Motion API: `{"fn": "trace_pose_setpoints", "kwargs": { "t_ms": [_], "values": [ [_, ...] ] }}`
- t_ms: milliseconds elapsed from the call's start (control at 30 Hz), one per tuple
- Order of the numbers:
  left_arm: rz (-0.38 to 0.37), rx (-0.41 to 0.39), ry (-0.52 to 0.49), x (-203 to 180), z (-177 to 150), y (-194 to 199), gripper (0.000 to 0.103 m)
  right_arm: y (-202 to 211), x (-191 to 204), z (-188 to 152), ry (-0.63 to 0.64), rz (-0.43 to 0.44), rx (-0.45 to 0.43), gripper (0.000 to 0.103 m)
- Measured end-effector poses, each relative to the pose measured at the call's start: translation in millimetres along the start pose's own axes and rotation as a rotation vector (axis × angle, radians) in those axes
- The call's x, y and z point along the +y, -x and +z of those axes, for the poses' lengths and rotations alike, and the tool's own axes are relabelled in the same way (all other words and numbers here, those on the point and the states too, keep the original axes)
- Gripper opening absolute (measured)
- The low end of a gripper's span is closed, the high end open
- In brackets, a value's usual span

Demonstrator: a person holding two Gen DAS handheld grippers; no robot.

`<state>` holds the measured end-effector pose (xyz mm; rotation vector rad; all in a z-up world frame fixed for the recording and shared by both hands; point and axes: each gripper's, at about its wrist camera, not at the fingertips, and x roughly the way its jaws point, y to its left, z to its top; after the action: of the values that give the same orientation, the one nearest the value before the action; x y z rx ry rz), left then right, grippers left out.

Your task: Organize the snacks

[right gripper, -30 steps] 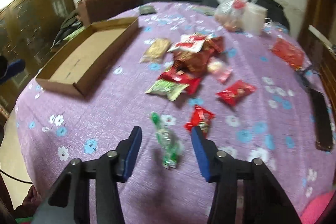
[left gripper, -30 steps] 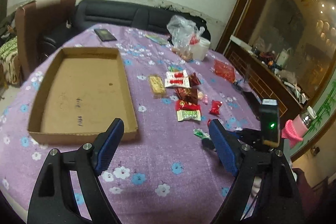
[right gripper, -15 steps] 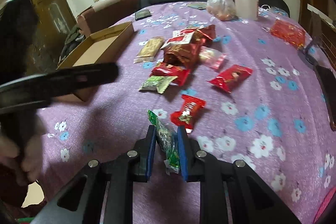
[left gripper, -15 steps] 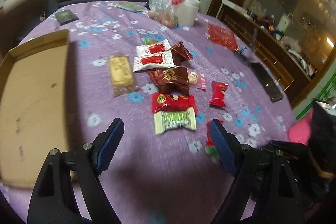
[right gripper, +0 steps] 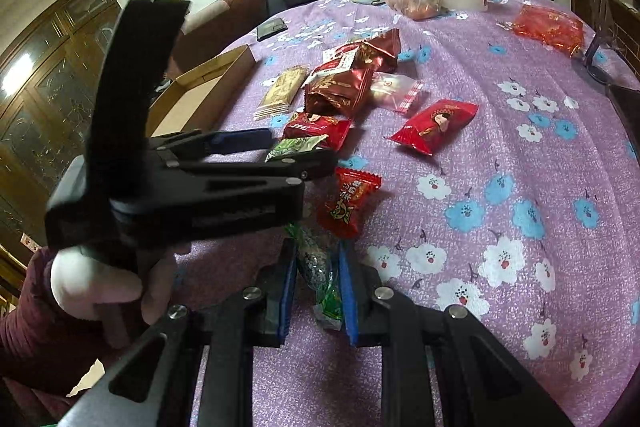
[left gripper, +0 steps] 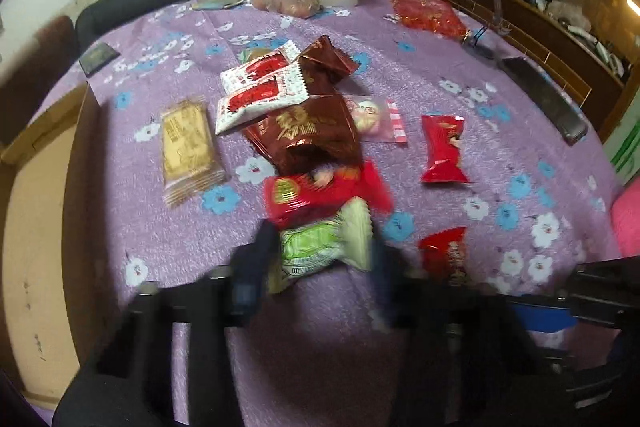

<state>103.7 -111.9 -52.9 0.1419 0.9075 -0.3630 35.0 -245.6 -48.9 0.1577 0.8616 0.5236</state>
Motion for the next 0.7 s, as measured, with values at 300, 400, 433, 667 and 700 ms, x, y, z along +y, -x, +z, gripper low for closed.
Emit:
{"fn": "trace_pose_setpoints", "kwargs": {
  "t_ms": [300, 400, 433, 667, 700],
  "values": [
    [-0.108, -0.083, 0.128, 24.9, -14.9, 53.2, 0.018, 4.9, 2.7, 0.0, 0.011, 0.019, -0.022, 0.023],
    [-0.123, -0.134, 0.151, 38.7, -22.2, 83.0, 0.018, 9.0, 5.9, -1.0, 0.022, 0.023, -0.043, 0.023],
    [-0.126, -0.150, 0.163, 44.6, -24.4, 92.0, 0.018, 10.5, 7.3, -1.1, 0.027, 0.019, -0.050, 0.023],
    [-0.117, -0.243, 0.255, 102.9, -38.6, 145.7, 0.018, 27.7, 32.4, 2.8, 0.045, 0.030, -0.068, 0.023],
    [-0.102, -0.251, 0.271, 113.3, -41.8, 149.0, 0.018, 27.8, 39.2, 6.7, 0.054, 0.037, -0.068, 0.023]
  ]
}}
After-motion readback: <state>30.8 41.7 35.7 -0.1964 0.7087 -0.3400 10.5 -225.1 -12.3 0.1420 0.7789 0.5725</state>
